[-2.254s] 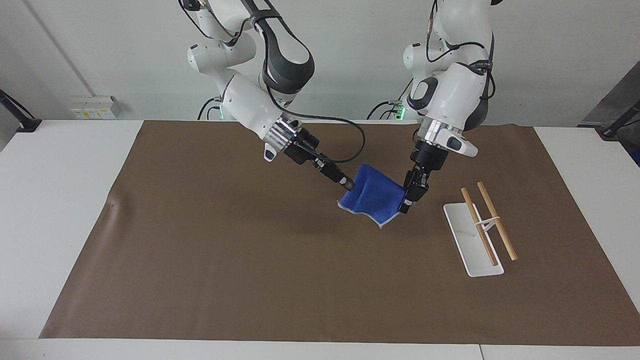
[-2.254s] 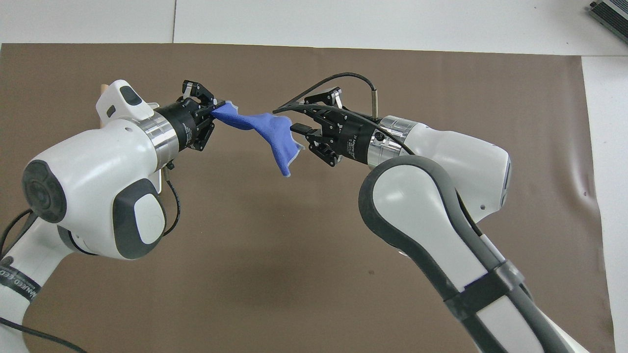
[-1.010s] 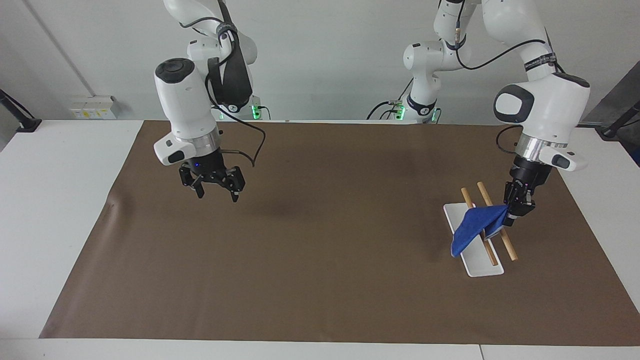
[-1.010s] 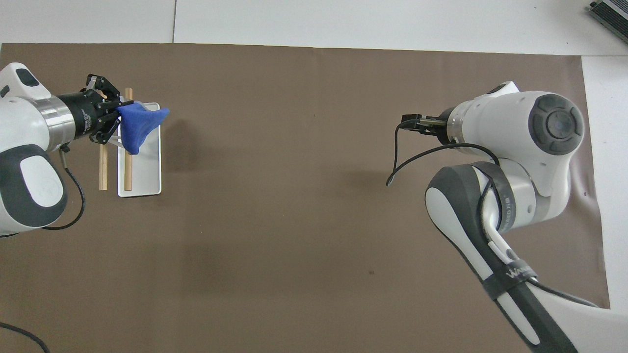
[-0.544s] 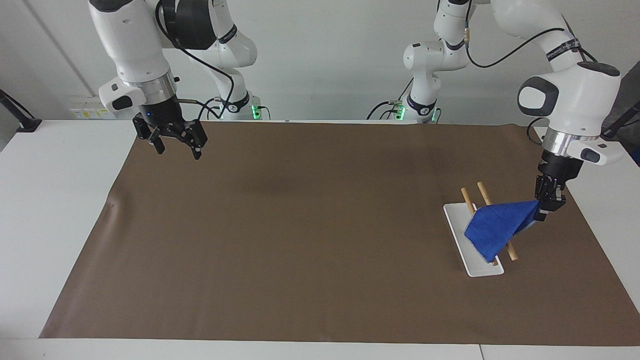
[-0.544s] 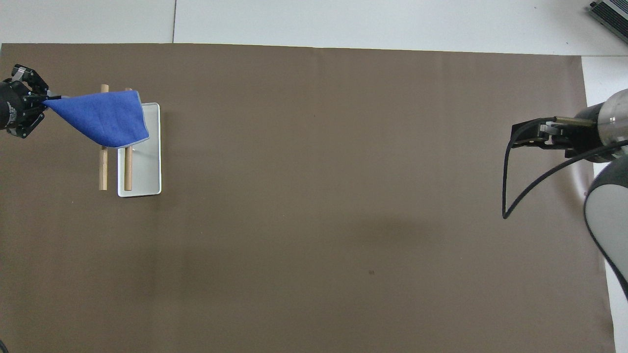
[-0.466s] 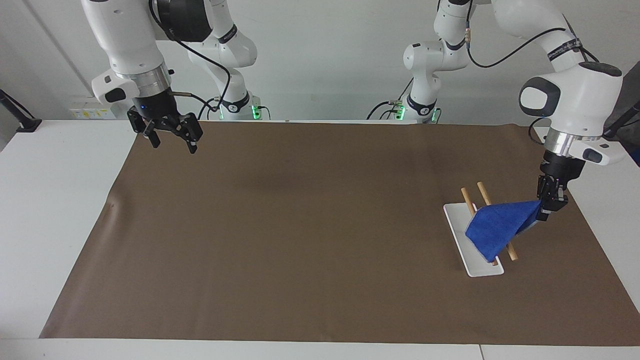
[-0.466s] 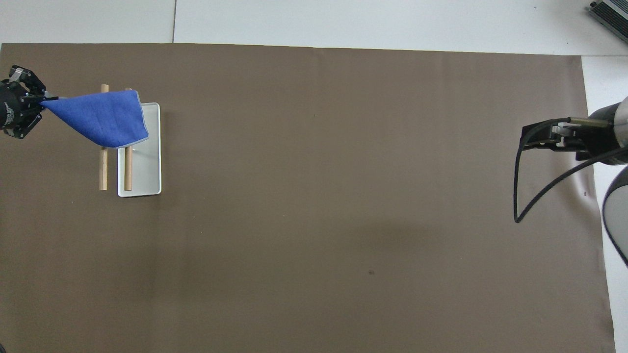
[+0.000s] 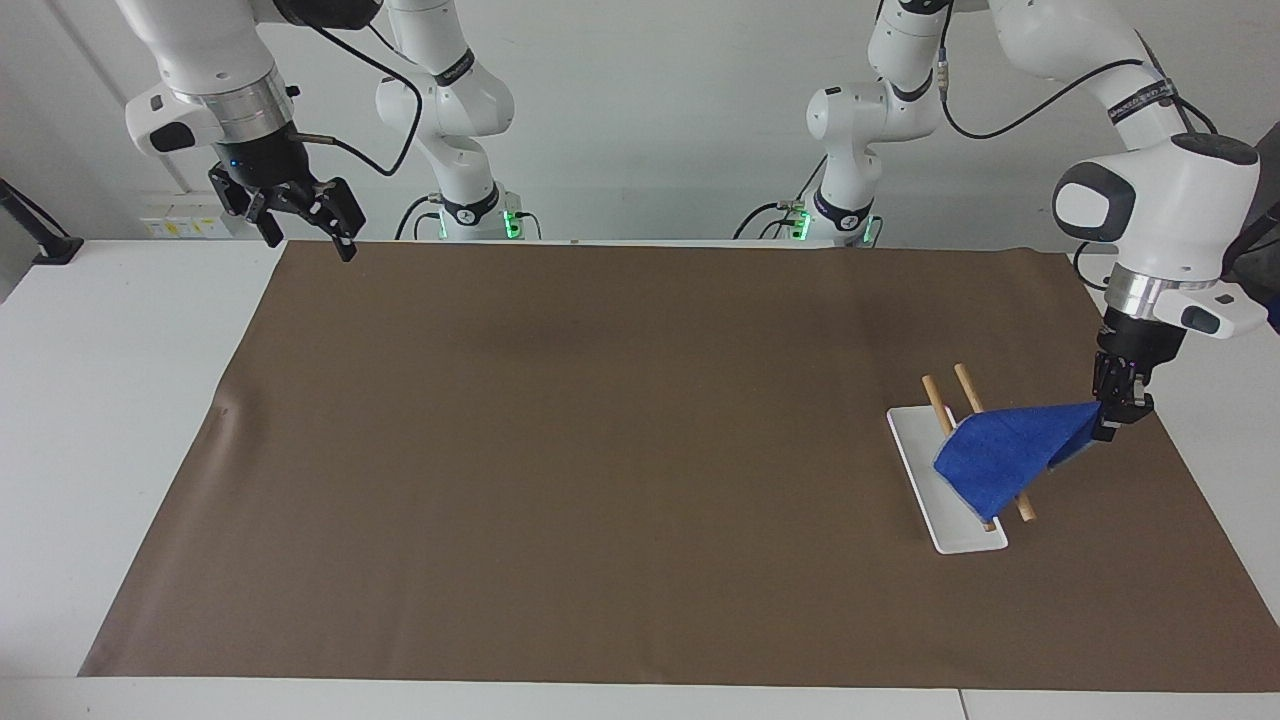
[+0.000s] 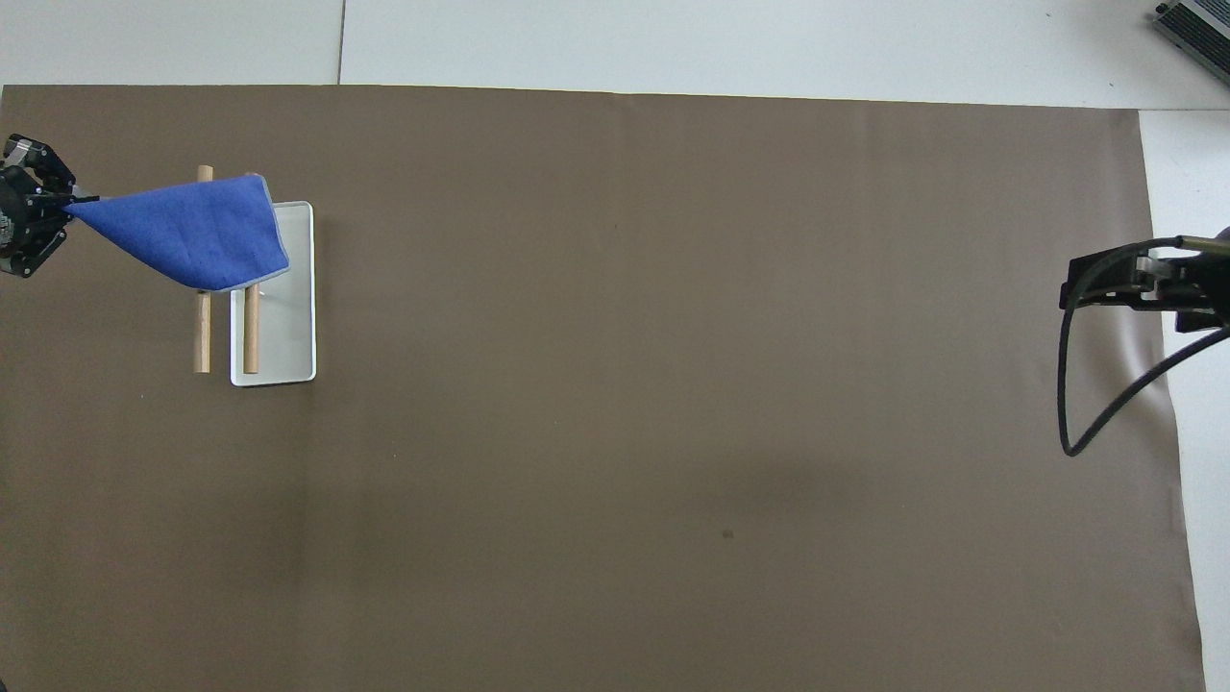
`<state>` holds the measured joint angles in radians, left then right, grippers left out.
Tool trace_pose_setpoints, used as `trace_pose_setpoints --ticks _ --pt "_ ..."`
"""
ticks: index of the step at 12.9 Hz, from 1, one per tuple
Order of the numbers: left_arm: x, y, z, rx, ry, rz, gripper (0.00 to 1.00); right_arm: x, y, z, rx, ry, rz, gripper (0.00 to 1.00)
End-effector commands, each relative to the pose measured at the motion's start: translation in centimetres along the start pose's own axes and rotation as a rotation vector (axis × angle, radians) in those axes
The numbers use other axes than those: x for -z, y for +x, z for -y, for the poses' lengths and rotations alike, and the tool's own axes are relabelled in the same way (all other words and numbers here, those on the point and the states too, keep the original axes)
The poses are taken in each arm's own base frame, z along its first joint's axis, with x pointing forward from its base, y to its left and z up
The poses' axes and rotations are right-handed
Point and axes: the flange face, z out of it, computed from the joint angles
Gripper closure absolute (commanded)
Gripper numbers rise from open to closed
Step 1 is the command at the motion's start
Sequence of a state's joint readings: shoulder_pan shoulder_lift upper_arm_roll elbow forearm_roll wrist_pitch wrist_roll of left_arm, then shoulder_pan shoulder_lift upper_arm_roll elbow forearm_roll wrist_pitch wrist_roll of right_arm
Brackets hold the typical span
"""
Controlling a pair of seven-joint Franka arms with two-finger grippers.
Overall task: Right arm passes towel to left arm to hang
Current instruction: 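Lower the towel over the wooden dowels and open the left gripper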
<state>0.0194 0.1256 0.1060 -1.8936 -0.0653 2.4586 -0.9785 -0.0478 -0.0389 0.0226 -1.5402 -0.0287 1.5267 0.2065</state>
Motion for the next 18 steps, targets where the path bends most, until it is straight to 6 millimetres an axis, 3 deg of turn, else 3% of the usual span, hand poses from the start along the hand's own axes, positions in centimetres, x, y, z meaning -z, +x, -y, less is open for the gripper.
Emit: trace_pose_setpoints --ticks 1,6,10,13,14,15,16,17,18 --pt "-1.7 -0.3 1.0 -0.028 0.0 -0.018 1.0 0.1 -0.4 -0.2 0.018 -0.004 0.014 0.0" --pt "-3.3 -1.7 1.4 -0.018 -0.046 -0.039 1.0 -0.2 -0.7 -0.5 0.052 0.003 0.025 0.0" --pt "-5.3 -3.9 0.7 0.059 -0.094 -0.043 1.0 -0.5 0.3 -3.3 0.055 0.027 0.026 0.0" --pt "-5.0 -3.7 0.4 0.064 -0.11 -0.052 1.0 -0.5 -0.2 -2.1 0.074 0.028 0.029 0.0" --pt "-5.0 -3.4 0.4 0.067 -0.112 -0.055 0.94 -0.8 -0.4 -2.0 0.08 0.028 0.035 0.0" --pt "-4.8 -3.2 0.0 0.066 -0.121 -0.059 0.79 -0.9 -0.7 -2.1 0.082 0.028 0.038 0.0" --pt "-4.8 -2.7 -0.4 0.07 -0.118 -0.062 0.71 -0.9 -0.8 -2.1 0.079 0.028 0.039 0.0" --pt "-4.6 -2.1 -0.6 0.065 -0.124 -0.069 0.52 -0.9 -0.8 -2.1 0.076 0.028 0.04 0.0" --pt "-4.3 -1.7 -0.9 0.062 -0.13 -0.075 0.24 -0.9 -0.8 -2.1 0.08 0.029 0.046 0.0"
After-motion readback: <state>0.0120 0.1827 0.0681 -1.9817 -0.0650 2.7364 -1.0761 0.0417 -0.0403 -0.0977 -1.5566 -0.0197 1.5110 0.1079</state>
